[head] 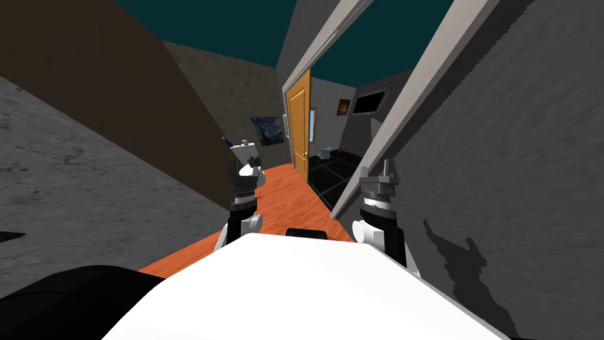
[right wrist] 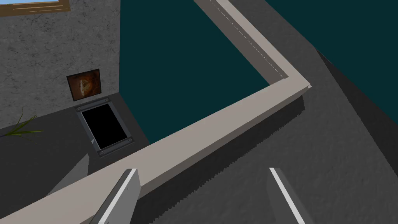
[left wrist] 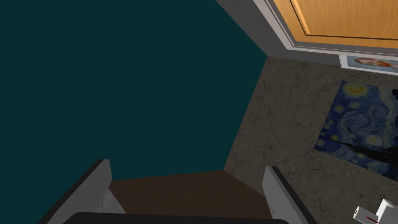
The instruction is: Push the door open
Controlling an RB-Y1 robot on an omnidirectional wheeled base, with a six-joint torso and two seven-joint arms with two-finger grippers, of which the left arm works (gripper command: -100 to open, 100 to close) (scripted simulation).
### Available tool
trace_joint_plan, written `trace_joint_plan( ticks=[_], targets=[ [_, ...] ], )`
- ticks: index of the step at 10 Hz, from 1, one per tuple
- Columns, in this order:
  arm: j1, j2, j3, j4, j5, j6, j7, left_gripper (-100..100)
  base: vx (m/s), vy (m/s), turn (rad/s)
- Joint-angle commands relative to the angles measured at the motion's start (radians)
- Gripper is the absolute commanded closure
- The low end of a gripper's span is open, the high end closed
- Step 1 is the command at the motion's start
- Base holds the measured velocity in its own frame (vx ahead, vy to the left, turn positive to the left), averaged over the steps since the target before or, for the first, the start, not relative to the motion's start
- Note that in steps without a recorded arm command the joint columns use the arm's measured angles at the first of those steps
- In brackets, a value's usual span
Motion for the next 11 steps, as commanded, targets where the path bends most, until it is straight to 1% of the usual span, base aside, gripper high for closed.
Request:
trace_joint_plan(
  ticks=[1, 2, 3, 5, 9, 10, 11],
  targets=[
    [0.001, 0.016, -0.012, 0.021, 0.003, -0.010, -0.032, -100, 0.152, 0.008, -0.062],
    [0.001, 0.020, -0.015, 0.026, 0.004, -0.012, -0.040, -100, 0.179, 0.019, -0.056],
    [0.002, 0.030, -0.024, 0.041, 0.006, -0.019, -0.063, -100, 0.170, 0.017, -0.071],
    [0.002, 0.044, -0.036, 0.062, 0.009, -0.029, -0.096, -100, 0.161, 0.027, -0.055],
    [0.005, 0.077, -0.070, 0.120, 0.017, -0.056, -0.187, -100, 0.181, 0.037, -0.070],
    [0.005, 0.081, -0.076, 0.129, 0.019, -0.060, -0.201, -100, 0.174, 0.031, -0.049],
    [0.006, 0.090, -0.086, 0.147, 0.021, -0.068, -0.228, -100, 0.146, 0.028, -0.065]
  ],
)
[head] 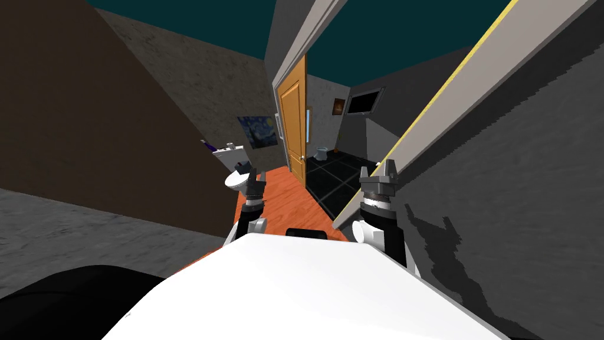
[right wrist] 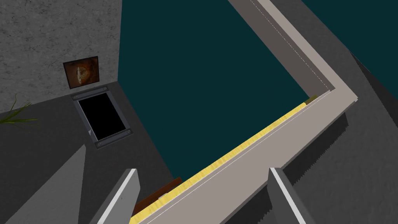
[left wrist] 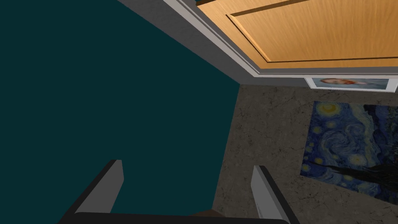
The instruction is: Push the door open
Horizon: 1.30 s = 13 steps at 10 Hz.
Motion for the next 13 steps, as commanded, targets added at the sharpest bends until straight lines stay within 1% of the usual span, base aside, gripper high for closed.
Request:
trace_joint_plan(
  ticks=[1, 2, 6, 7, 9, 10, 13],
  targets=[
    [0.004, 0.011, -0.010, 0.021, 0.004, -0.012, -0.032, -100, 0.125, 0.035, -0.061],
    [0.004, 0.020, -0.021, 0.039, 0.006, -0.021, -0.059, -100, 0.148, 0.022, -0.074],
    [0.006, 0.039, -0.044, 0.079, 0.012, -0.039, -0.122, -100, 0.111, 0.027, -0.054],
    [0.007, 0.048, -0.057, 0.100, 0.015, -0.049, -0.154, -100, 0.127, 0.021, -0.081],
    [0.008, 0.057, -0.069, 0.121, 0.018, -0.059, -0.186, -100, 0.128, 0.049, -0.060],
    [0.008, 0.067, -0.082, 0.143, 0.021, -0.069, -0.220, -100, 0.136, 0.053, -0.093],
    [0.010, 0.081, -0.102, 0.177, 0.026, -0.085, -0.274, -100, 0.113, 0.036, -0.058]
  ],
)
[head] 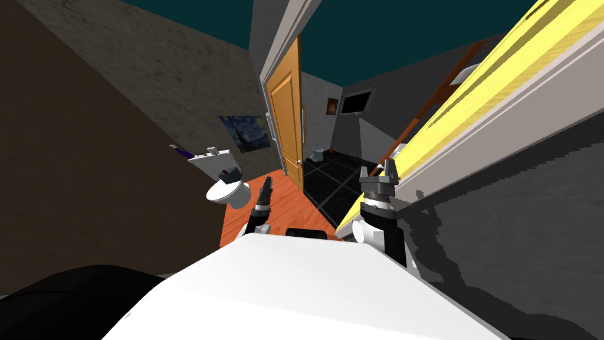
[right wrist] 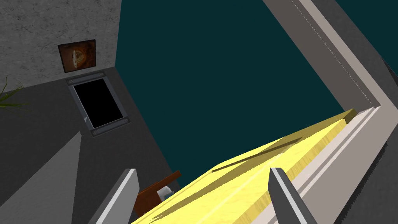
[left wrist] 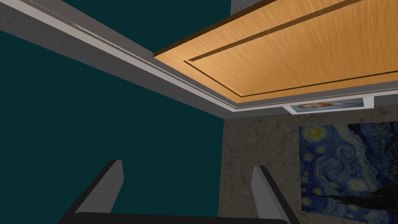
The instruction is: Push the door open
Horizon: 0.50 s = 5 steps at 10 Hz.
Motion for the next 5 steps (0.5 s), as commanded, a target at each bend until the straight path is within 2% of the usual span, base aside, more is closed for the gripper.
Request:
trace_joint_plan(
  ticks=[1, 5],
  targets=[
    [0.000, 0.010, -0.009, 0.024, 0.004, -0.013, -0.030, -100, 0.085, 0.043, -0.058],
    [0.002, 0.029, -0.037, 0.071, 0.011, -0.034, -0.103, -100, 0.097, 0.034, -0.059]
  ],
)
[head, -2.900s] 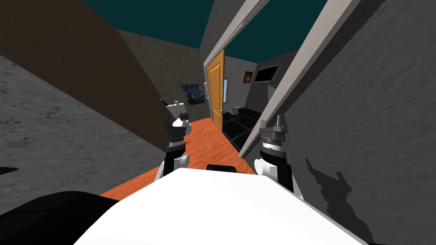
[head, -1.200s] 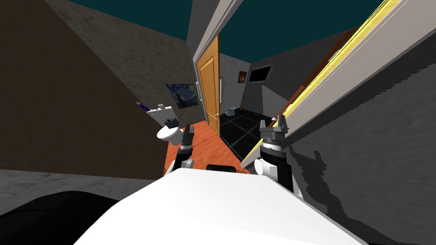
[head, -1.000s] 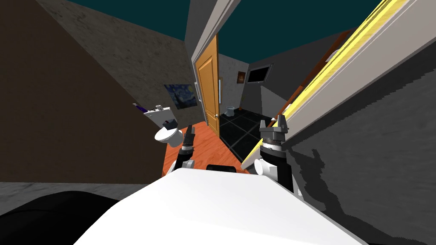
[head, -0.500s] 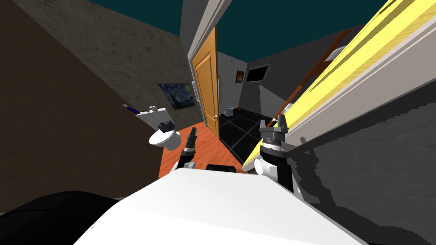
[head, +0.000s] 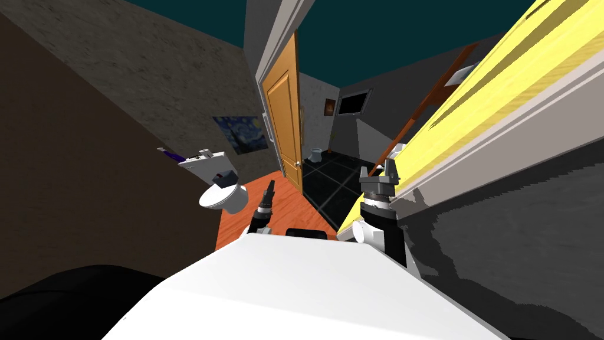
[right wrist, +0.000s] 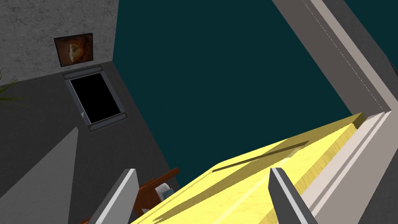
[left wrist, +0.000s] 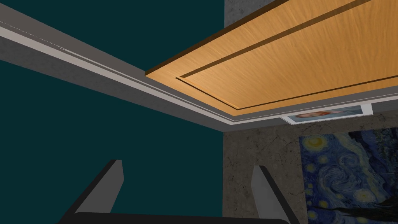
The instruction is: Push the door open
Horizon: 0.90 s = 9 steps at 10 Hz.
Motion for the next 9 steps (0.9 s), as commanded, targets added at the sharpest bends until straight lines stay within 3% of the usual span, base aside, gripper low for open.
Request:
trace_joint_plan(
  ticks=[1, 9],
  targets=[
    [-0.003, 0.008, -0.010, 0.022, 0.004, -0.008, -0.033, -100, 0.090, 0.052, -0.056],
    [0.001, 0.047, -0.068, 0.121, 0.018, -0.054, -0.187, -100, 0.093, 0.042, -0.061]
  ],
)
